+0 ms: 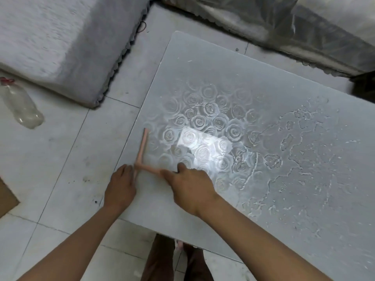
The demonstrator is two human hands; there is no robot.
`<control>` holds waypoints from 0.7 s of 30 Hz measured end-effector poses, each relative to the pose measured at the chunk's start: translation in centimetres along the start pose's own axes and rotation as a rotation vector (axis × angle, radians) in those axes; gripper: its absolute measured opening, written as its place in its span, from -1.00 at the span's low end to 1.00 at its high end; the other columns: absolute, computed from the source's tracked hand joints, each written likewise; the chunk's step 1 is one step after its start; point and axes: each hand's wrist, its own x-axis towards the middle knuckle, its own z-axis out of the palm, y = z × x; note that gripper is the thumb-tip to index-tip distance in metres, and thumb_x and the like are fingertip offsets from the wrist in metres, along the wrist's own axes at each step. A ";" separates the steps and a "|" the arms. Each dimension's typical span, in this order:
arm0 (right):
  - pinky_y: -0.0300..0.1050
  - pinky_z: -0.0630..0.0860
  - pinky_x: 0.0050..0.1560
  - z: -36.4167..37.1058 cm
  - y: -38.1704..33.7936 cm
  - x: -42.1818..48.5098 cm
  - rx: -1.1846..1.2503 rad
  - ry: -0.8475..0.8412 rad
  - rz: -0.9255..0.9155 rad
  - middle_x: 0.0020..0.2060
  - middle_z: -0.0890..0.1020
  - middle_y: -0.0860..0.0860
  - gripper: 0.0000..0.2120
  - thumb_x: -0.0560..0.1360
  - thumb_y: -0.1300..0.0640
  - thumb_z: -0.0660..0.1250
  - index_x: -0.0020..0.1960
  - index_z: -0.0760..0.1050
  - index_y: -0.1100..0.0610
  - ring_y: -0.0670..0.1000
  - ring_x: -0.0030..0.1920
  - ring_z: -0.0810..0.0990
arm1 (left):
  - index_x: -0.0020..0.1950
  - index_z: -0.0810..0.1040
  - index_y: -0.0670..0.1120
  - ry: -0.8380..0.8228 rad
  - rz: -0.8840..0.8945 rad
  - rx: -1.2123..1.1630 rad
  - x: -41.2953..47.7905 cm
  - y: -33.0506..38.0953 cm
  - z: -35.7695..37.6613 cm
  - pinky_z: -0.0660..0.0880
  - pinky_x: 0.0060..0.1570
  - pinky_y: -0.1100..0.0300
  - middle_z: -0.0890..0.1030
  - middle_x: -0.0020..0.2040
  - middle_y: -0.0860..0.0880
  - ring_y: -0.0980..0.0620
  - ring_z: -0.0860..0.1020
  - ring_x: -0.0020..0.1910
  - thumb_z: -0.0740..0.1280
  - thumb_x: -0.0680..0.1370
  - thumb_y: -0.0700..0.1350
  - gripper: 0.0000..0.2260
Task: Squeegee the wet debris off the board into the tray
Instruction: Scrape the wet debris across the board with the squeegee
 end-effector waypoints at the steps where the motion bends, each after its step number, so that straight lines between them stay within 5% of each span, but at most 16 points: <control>1: -0.11 0.21 -0.37 0.4 -0.2 0.5 -0.008 -0.008 0.007 0.03 0.42 0.15 -0.47 0.49 0.23 0.18 0.43 0.26 -0.05 0.21 -0.16 0.54 | 0.41 0.35 -0.28 0.007 -0.018 -0.007 -0.1 -0.8 -0.3 0.34 0.24 -0.06 0.36 0.41 -0.23 -0.24 0.35 0.34 0.19 0.54 -0.32 -0.58; 9: -0.07 0.45 -0.23 0.6 5.2 -7.0 -0.087 -0.010 0.286 -0.08 0.49 0.02 -0.57 0.59 0.04 0.06 0.41 0.14 -0.27 0.14 -0.11 0.61 | 0.54 0.15 -0.17 -0.113 -0.194 -0.069 -1.2 -6.5 -0.9 0.23 0.40 0.01 0.13 0.55 -0.13 -0.15 0.14 0.49 0.13 0.58 -0.25 -0.49; 16: -0.07 0.49 -0.04 0.4 3.5 -4.6 -0.225 -0.150 0.315 0.07 0.60 0.04 -0.61 0.61 -0.09 0.06 0.40 0.20 -0.01 0.12 0.04 0.60 | 0.50 0.25 -0.18 -0.092 -0.230 -0.186 -1.7 -7.0 0.1 0.31 0.29 0.05 0.36 0.42 -0.20 -0.20 0.35 0.36 0.13 0.54 -0.30 -0.51; 21: -0.07 0.35 -0.23 -0.7 -1.7 -2.3 -0.151 -0.026 0.106 -0.09 0.57 0.13 -0.62 0.61 0.01 0.09 0.41 0.18 -0.11 0.18 -0.08 0.59 | 0.31 0.48 -0.18 -0.022 -0.290 -0.354 -0.7 -8.0 -0.3 0.38 0.10 0.09 0.54 0.25 -0.22 -0.23 0.48 0.19 0.11 0.50 -0.36 -0.59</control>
